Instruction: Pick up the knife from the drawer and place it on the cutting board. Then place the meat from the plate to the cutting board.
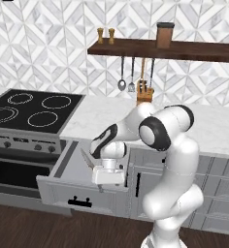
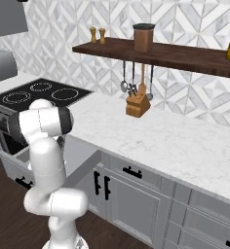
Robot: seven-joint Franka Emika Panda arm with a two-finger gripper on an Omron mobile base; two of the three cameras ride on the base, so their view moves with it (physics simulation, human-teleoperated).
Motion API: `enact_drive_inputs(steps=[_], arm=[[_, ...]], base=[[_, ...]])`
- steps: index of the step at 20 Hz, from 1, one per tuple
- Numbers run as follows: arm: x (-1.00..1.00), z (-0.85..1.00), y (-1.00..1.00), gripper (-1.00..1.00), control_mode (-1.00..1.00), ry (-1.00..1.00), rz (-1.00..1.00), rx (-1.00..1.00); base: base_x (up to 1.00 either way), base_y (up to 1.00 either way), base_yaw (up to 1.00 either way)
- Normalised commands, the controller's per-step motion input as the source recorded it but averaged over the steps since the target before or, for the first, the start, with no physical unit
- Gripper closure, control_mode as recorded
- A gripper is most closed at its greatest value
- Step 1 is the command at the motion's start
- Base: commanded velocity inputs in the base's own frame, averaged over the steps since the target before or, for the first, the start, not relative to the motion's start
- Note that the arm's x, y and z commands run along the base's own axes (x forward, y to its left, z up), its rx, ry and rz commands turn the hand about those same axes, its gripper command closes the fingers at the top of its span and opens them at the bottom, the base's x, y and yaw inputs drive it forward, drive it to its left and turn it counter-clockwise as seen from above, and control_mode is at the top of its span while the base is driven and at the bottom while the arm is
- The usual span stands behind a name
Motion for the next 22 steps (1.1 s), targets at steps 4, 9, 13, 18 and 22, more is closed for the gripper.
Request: enact_drive_inputs(steps=[4,9,13,18,22], arm=[[-1.00,0.44,0.38,-1.00,-1.00,-0.06,0.01,0.03],[-0.09,1.00,0.29,-1.00,-1.00,-0.11,0.03,-0.02],[1.00,0.18,0.19,-1.00,-1.00,-0.15,0.04,-0.05],[1.00,-0.37,0.14,-1.00,-1.00,-0.25,0.01,-0.13],[0.81,-0.44,0.00,-1.00,-1.00,-0.02,0.00,-0.01]], base=[[0.00,0.00,0.00],[0.00,0.00,0.00],[0.00,0.00,0.00],[0.00,0.00,0.00],[0.00,0.00,0.00]])
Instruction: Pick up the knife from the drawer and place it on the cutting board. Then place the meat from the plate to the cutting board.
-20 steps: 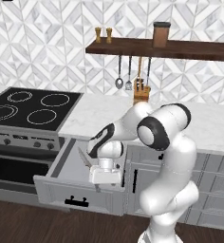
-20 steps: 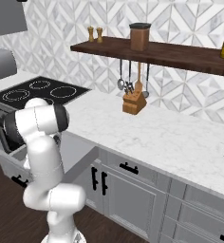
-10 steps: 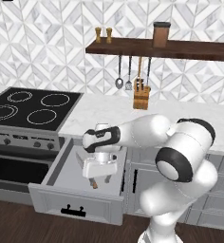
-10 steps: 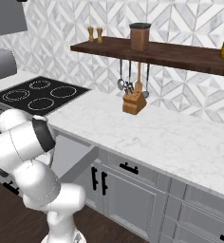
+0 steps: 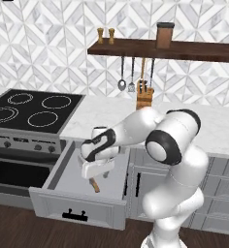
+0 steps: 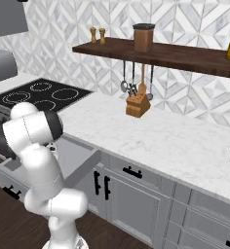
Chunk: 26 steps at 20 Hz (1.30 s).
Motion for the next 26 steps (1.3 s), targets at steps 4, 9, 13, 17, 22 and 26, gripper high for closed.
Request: enact_drive_inputs(steps=[4,9,13,17,22,26], arm=[[0.54,-0.49,0.00,-1.00,-1.00,0.00,0.00,0.00],[0.33,-0.71,0.02,-1.00,-1.00,0.00,0.00,0.00],[0.14,-0.63,0.00,-1.00,-1.00,-0.03,0.00,0.00],[0.00,-0.52,0.00,-1.00,-1.00,-0.05,0.00,0.00],[0.00,-0.51,-0.03,-1.00,-1.00,-0.01,0.00,0.00],[-0.09,-0.48,-0.02,1.00,-1.00,-0.03,0.00,0.02]], base=[[0.00,0.00,0.00],[0.00,0.00,0.00],[0.00,0.00,0.00],[0.00,0.00,0.00],[0.00,0.00,0.00],[0.00,0.00,0.00]])
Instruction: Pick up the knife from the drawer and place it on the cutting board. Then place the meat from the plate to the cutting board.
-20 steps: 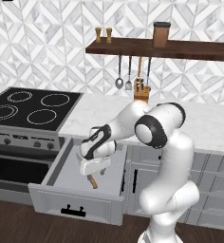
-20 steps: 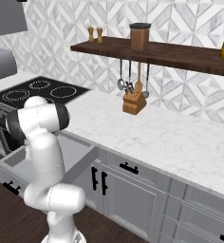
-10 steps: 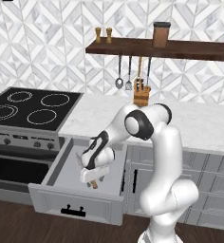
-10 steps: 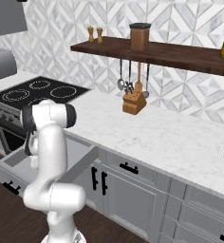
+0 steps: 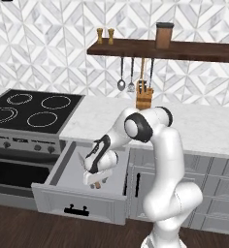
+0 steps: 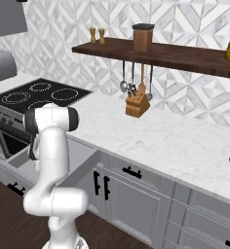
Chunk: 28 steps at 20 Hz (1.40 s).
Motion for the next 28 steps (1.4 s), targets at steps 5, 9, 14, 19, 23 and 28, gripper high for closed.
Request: enact_drive_inputs(steps=[5,9,14,19,23,28], arm=[[-0.06,-0.32,0.00,1.00,-1.00,0.16,0.00,0.01],[-0.03,-0.23,0.00,1.00,-1.00,0.12,0.00,0.00],[-0.70,0.45,0.00,1.00,-1.00,-0.03,0.01,0.02],[-0.99,1.00,0.00,1.00,-1.00,-0.08,0.00,0.00],[-1.00,1.00,-0.11,1.00,-1.00,-0.02,0.00,0.00],[-0.98,1.00,-0.22,1.00,-1.00,-0.05,0.00,0.00]], base=[[0.00,0.00,0.00],[0.00,0.00,0.00],[0.00,0.00,0.00],[0.00,0.00,0.00],[0.00,0.00,0.00],[0.00,0.00,0.00]])
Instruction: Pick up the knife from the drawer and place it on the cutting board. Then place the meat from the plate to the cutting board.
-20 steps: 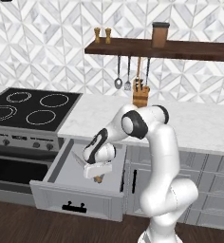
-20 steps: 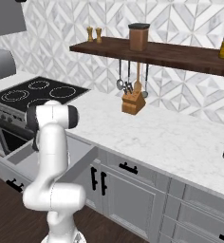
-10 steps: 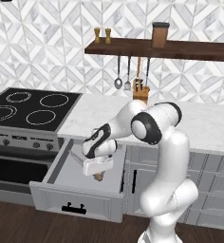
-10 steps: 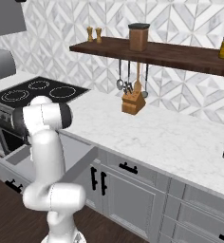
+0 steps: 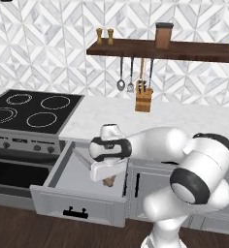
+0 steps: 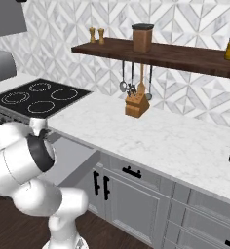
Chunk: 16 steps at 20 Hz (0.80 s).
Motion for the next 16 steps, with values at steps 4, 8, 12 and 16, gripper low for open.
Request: enact_drive_inputs(steps=[4,8,12,16], arm=[[-0.73,1.00,-0.20,1.00,-1.00,-0.12,0.00,0.00],[-0.46,1.00,-0.29,1.00,-1.00,-0.11,0.00,0.00],[-0.15,1.00,-0.43,1.00,-1.00,-0.02,0.00,0.00],[-0.01,1.00,-0.39,1.00,-1.00,0.00,-0.01,0.00]], base=[[0.00,0.00,0.00],[0.00,0.00,0.00],[0.00,0.00,0.00],[0.00,0.00,0.00]])
